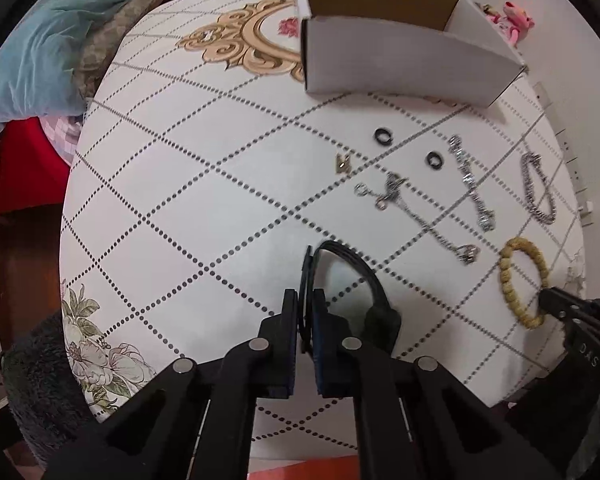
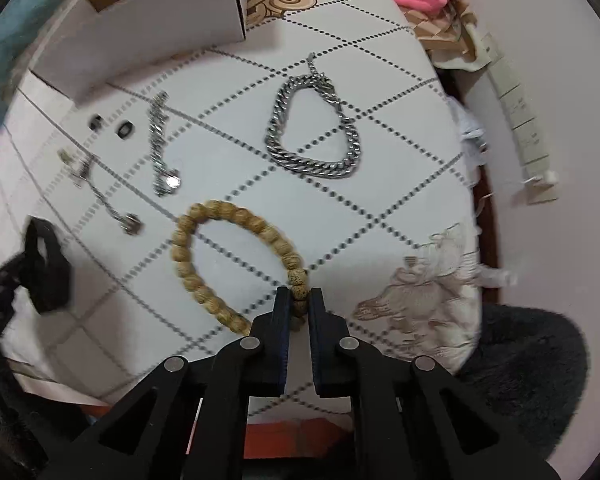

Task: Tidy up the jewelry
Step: 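Carry both items into the white box and open both tools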

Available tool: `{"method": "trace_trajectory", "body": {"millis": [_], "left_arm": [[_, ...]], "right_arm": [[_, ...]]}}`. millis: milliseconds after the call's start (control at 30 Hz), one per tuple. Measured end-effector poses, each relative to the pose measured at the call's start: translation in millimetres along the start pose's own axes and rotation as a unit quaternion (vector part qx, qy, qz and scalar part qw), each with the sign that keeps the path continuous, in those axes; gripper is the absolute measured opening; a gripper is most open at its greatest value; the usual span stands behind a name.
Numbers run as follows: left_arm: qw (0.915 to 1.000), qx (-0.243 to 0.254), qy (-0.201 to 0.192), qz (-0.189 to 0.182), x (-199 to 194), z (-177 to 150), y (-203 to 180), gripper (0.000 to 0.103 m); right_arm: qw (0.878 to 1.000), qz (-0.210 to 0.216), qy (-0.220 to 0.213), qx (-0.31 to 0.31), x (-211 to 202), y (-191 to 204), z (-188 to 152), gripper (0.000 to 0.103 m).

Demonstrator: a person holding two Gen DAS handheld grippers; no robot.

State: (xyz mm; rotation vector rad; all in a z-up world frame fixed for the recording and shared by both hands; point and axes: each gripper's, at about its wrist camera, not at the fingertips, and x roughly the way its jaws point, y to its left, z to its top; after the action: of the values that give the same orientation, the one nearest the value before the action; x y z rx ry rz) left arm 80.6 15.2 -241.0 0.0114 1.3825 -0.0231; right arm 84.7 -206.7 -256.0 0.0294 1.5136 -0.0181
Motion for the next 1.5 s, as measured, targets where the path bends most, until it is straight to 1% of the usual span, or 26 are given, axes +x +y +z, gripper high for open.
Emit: {"method": "trace_trajectory", "body": {"millis": [133, 267, 400, 500, 633, 700, 800, 867, 1000, 1100, 1200, 1267, 1333, 1400, 1433, 1467, 1500], "left_arm": [[0.9997, -0.002, -0.019, -0.018, -20.3, 4.3, 1.1, 0.004], [0.9983, -0.014, -0.039, -0.040, -43.2, 13.6, 5.0, 0.004], [0.9962, -0.022, -0.061, -0.058, -66.6, 30.9, 6.5, 0.004], [0.9939, -0.024, -0.078, -0.074, -84.6, 47.0, 5.6, 0.004], [0.9907, -0.021, -0.100, -0.090, -102.9, 79.0, 3.8, 0.004], [0.9895, -0.019, -0.107, -0.095, -107.6, 96.9, 3.3, 0.004], [0.9886, -0.016, -0.114, -0.097, -107.1, 123.6, 2.4, 0.004], [0.9889, -0.017, -0.108, -0.100, -98.8, 143.7, 3.4, 0.004], [0.9899, -0.016, -0.094, -0.104, -80.6, 173.8, 3.2, 0.004], [0.9913, -0.009, -0.082, -0.103, -64.7, 192.2, 1.4, 0.004], [0.9925, -0.015, -0.065, -0.103, -48.1, 206.9, 2.1, 0.006], [0.9932, -0.026, -0.049, -0.102, -36.2, 216.5, 4.2, 0.013], [0.9938, -0.027, -0.033, -0.102, -26.9, 224.9, 3.1, 0.015], [0.9949, -0.030, -0.022, -0.093, -22.2, 232.1, 2.7, 0.018], [0.9952, -0.033, -0.023, -0.089, -22.3, 234.2, 3.3, 0.026], [0.9950, -0.037, -0.026, -0.089, -24.2, 235.8, 4.4, 0.048], [0.9948, -0.040, -0.029, -0.089, -26.1, 237.2, 5.5, 0.061]], "right_arm": [[0.999, 0.039, -0.027, 0.020, -25.0, -3.8, 3.3, 0.009], [0.996, 0.067, -0.053, 0.019, -55.7, 3.1, 10.1, 0.009], [0.992, 0.097, -0.079, 0.012, -84.4, 8.1, 18.8, 0.009], [0.988, 0.116, -0.101, -0.001, -107.6, 9.3, 32.5, 0.009], [0.982, 0.134, -0.134, -0.017, -139.3, 9.3, 60.9, 0.009], [0.977, 0.142, -0.154, -0.027, -159.7, 14.8, 80.1, 0.009], [0.974, 0.146, -0.167, -0.042, -174.5, 24.5, 109.7, 0.009], [0.974, 0.140, -0.170, -0.049, -174.1, 31.6, 131.8, 0.009], [0.977, 0.140, -0.148, -0.056, -155.8, 47.2, 178.6, 0.009], [0.981, 0.134, -0.129, -0.059, -137.8, 54.5, 204.2, 0.009], [0.984, 0.130, -0.110, -0.061, -119.7, 59.6, 223.8, 0.009], [0.985, 0.128, -0.101, -0.063, -109.9, 60.9, 232.0, 0.009], [0.985, 0.140, -0.076, -0.065, -96.6, 61.6, 241.5, 0.009], [0.985, 0.153, -0.052, -0.057, -84.6, 58.9, 248.8, 0.010], [0.986, 0.153, -0.046, -0.054, -80.2, 57.2, 250.9, 0.010], [0.986, 0.150, -0.043, -0.052, -77.6, 55.5, 252.0, 0.017], [0.987, 0.149, -0.041, -0.048, -75.4, 52.3, 252.5, 0.023]]}}
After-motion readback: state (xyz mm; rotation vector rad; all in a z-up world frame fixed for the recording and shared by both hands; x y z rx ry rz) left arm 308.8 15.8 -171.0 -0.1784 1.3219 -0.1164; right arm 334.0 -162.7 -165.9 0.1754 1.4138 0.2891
